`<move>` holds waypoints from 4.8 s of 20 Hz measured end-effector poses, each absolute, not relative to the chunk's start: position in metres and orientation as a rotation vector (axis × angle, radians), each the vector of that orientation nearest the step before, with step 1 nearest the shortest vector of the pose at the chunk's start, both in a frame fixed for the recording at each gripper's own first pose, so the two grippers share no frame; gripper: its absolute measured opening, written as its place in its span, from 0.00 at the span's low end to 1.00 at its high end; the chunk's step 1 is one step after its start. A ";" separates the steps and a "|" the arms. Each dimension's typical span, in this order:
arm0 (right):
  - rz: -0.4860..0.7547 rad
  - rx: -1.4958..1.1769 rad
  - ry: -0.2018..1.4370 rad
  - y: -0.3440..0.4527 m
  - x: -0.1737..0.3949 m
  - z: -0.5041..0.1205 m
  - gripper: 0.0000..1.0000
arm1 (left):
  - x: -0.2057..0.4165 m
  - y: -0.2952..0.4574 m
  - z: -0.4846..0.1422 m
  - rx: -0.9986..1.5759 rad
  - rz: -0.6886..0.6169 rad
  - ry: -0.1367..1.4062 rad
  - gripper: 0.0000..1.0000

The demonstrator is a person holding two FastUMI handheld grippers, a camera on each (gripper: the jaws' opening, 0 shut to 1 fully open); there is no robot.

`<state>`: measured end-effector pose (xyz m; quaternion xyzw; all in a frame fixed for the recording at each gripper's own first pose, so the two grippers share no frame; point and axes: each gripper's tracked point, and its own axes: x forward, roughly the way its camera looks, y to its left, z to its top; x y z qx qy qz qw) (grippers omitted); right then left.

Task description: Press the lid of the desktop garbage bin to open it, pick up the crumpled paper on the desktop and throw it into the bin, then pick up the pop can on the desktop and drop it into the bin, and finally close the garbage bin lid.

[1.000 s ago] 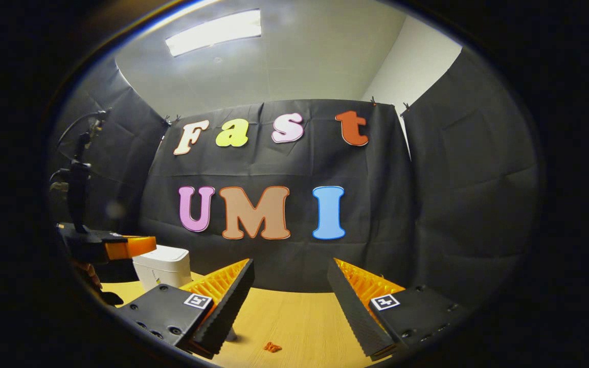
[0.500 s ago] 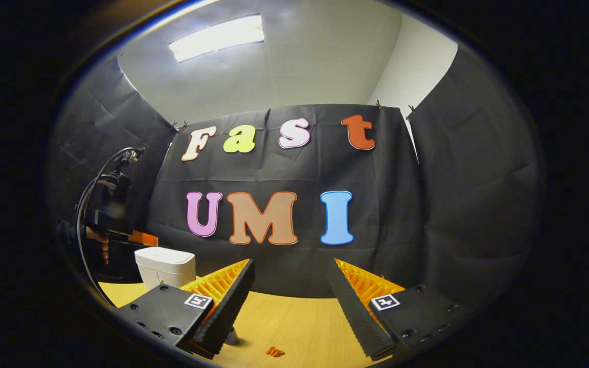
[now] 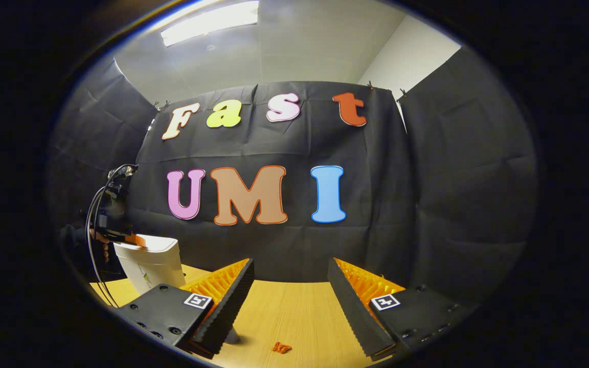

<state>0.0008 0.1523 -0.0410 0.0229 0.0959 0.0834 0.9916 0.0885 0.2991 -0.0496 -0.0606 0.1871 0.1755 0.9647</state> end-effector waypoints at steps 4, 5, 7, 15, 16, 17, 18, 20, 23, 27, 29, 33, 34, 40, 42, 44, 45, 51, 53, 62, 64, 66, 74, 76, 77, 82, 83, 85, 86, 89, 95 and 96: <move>0.182 0.019 0.238 0.170 0.008 -0.059 0.97 | 0.095 0.300 -0.055 -0.062 0.348 0.362 0.00; 0.192 0.014 0.251 0.173 0.009 -0.065 0.97 | 0.092 0.300 -0.053 -0.058 0.352 0.352 0.00; 0.204 0.017 0.266 0.177 0.015 -0.069 0.97 | 0.093 0.301 -0.042 -0.005 0.350 0.271 0.00; 0.217 0.084 0.479 0.175 0.032 -0.149 0.97 | 0.070 0.263 0.014 0.095 0.275 0.071 0.89; 0.229 0.091 0.519 0.177 0.032 -0.162 0.97 | 0.063 0.259 0.016 0.102 0.272 0.057 0.92; 0.239 0.099 0.559 0.178 0.029 -0.176 0.97 | 0.055 0.255 0.015 0.106 0.267 0.049 0.93; 0.247 0.106 0.604 0.180 0.029 -0.190 0.96 | 0.048 0.252 0.013 0.108 0.269 0.045 0.93; 0.257 0.096 0.676 0.184 0.027 -0.220 0.96 | 0.032 0.248 0.005 0.120 0.267 0.048 0.93; 0.265 0.030 0.749 0.192 0.025 -0.261 0.96 | 0.013 0.245 -0.009 0.145 0.266 0.078 0.92; 0.285 -0.055 0.839 0.203 0.017 -0.312 0.96 | -0.011 0.240 -0.027 0.133 0.266 0.128 0.93; 0.287 -0.112 0.878 0.205 0.015 -0.338 0.95 | -0.020 0.240 -0.033 0.132 0.266 0.146 0.93; 0.256 -0.216 0.967 0.200 0.015 -0.385 0.96 | -0.035 0.245 -0.041 0.138 0.285 0.179 0.93; 0.259 -0.226 0.993 0.201 0.013 -0.393 0.96 | -0.039 0.248 -0.042 0.143 0.294 0.186 0.93; 0.300 -0.253 1.030 0.203 0.009 -0.411 0.48 | -0.050 0.267 -0.047 0.153 0.339 0.220 0.93; 0.332 -0.233 1.026 0.207 0.007 -0.407 0.35 | -0.049 0.267 -0.050 0.145 0.339 0.229 0.93; 0.337 -0.217 1.010 0.209 0.011 -0.399 0.34 | -0.047 0.261 -0.051 0.144 0.325 0.231 0.93; 0.343 -0.202 0.992 0.211 0.013 -0.390 0.34 | -0.044 0.259 -0.050 0.148 0.316 0.227 0.93; 0.406 -0.108 0.772 0.242 0.050 -0.290 0.32 | -0.030 0.236 -0.050 0.142 0.252 0.216 0.93; 0.430 -0.077 0.706 0.255 0.058 -0.254 0.33 | -0.028 0.232 -0.052 0.137 0.238 0.220 0.93; 0.628 0.016 0.374 0.362 0.086 -0.089 0.32 | -0.037 0.247 -0.053 0.124 0.245 0.219 0.93; 0.692 0.012 0.296 0.399 0.089 -0.058 0.34 | -0.043 0.257 -0.056 0.113 0.258 0.224 0.93; 0.755 0.006 0.245 0.440 0.089 -0.038 0.34 | -0.049 0.269 -0.058 0.101 0.277 0.231 0.94; 0.888 -0.007 0.301 0.573 0.101 -0.068 0.34 | -0.071 0.312 -0.068 0.089 0.323 0.247 0.93; 0.900 -0.020 0.337 0.592 0.098 -0.083 0.34 | -0.073 0.323 -0.074 0.078 0.334 0.255 0.93; 0.904 -0.029 0.355 0.601 0.098 -0.091 0.29 | -0.076 0.328 -0.077 0.072 0.340 0.259 0.93; 0.902 -0.088 0.407 0.622 0.094 -0.119 0.32 | -0.075 0.344 -0.085 0.060 0.356 0.273 0.94; 0.900 -0.099 0.418 0.624 0.094 -0.125 0.32 | -0.073 0.346 -0.085 0.060 0.354 0.272 0.94; 0.877 -0.092 0.421 0.618 0.098 -0.123 0.48 | -0.071 0.346 -0.085 0.066 0.350 0.268 0.94; 0.865 -0.085 0.418 0.615 0.101 -0.119 0.61 | -0.071 0.345 -0.083 0.069 0.348 0.260 0.94; 0.828 -0.062 0.353 0.595 0.110 -0.092 0.82 | -0.063 0.332 -0.073 0.075 0.318 0.241 0.94; 0.655 -0.015 0.160 0.486 0.134 -0.013 0.93 | -0.017 0.270 -0.064 0.081 0.178 0.202 0.93; 0.619 -0.019 0.137 0.463 0.135 -0.007 0.94 | -0.010 0.255 -0.065 0.078 0.149 0.200 0.93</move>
